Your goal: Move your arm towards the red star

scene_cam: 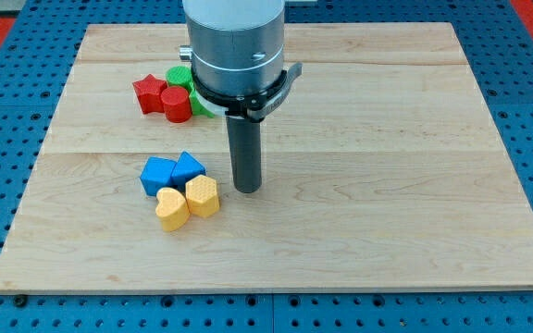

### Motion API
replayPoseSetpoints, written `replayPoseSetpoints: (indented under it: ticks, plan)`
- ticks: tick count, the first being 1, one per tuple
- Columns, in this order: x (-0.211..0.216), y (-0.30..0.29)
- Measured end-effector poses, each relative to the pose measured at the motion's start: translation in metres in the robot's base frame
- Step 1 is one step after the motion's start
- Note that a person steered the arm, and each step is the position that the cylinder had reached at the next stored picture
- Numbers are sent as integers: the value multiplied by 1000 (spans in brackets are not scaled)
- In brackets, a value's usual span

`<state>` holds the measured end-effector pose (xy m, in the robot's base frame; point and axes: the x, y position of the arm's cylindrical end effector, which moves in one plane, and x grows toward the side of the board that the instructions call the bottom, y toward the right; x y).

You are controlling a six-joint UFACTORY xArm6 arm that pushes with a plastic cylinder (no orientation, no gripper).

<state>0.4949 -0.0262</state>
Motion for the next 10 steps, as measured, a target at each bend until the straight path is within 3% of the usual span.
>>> replayPoseSetpoints:
  ticks: [3, 5, 9, 10]
  plan:
    - [16, 15]
    - [46, -7]
    - [40, 27]
    - [4, 58]
